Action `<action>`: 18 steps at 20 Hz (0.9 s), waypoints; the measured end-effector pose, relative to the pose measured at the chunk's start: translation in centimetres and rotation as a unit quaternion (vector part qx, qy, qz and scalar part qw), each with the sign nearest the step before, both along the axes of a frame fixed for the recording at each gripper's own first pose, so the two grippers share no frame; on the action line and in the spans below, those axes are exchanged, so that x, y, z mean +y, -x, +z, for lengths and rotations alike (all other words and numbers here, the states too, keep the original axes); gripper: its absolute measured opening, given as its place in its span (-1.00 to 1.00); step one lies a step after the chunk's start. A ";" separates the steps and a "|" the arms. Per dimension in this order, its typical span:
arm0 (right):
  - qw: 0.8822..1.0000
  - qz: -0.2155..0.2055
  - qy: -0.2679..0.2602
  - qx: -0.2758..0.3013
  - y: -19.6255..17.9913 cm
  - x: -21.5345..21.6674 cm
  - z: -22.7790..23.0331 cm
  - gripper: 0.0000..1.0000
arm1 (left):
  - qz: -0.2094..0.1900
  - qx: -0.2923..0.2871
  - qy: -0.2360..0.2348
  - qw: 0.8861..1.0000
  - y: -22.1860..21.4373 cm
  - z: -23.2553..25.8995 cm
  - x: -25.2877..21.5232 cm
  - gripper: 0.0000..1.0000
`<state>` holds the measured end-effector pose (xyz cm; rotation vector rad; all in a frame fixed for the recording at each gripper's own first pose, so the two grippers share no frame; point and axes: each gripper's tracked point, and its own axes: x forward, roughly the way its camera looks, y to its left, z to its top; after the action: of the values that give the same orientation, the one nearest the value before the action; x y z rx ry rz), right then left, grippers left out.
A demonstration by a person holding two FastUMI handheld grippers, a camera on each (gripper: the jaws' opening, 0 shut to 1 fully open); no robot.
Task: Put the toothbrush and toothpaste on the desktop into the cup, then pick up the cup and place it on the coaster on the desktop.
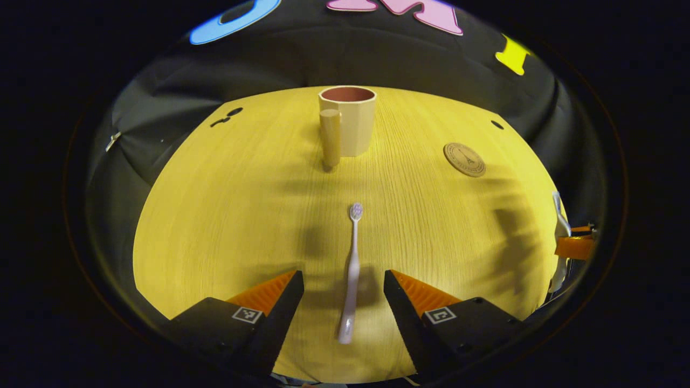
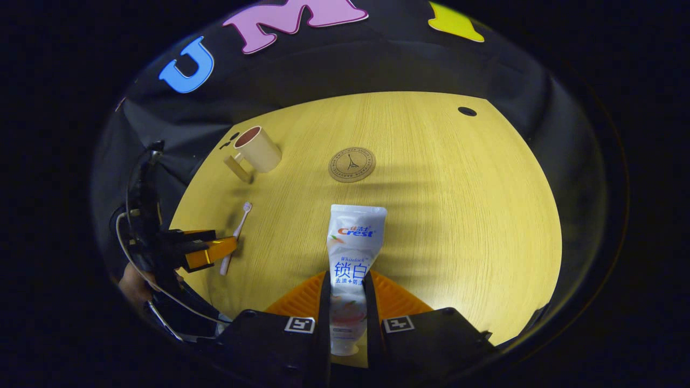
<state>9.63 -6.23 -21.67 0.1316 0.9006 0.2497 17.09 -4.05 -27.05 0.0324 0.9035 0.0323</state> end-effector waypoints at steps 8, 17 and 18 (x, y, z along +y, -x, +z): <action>1.000 0.017 0.001 -0.003 0.0 0.4 -0.1 -0.39 | -0.002 0.031 0.003 1.000 -0.9 -1.5 -0.2 0.24; 0.999 0.029 0.000 -0.016 -1.5 0.9 0.8 -0.39 | -0.019 0.027 -0.001 0.999 -0.8 -1.4 -0.9 -0.77; 0.999 0.032 0.002 -0.020 -1.7 1.0 1.1 -0.39 | -0.019 0.021 -0.001 1.000 -0.7 -1.4 -0.9 -0.85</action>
<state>11.33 -5.22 -20.57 0.0942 0.8660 0.3093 17.84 -4.92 -28.49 0.0522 0.9452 -0.0023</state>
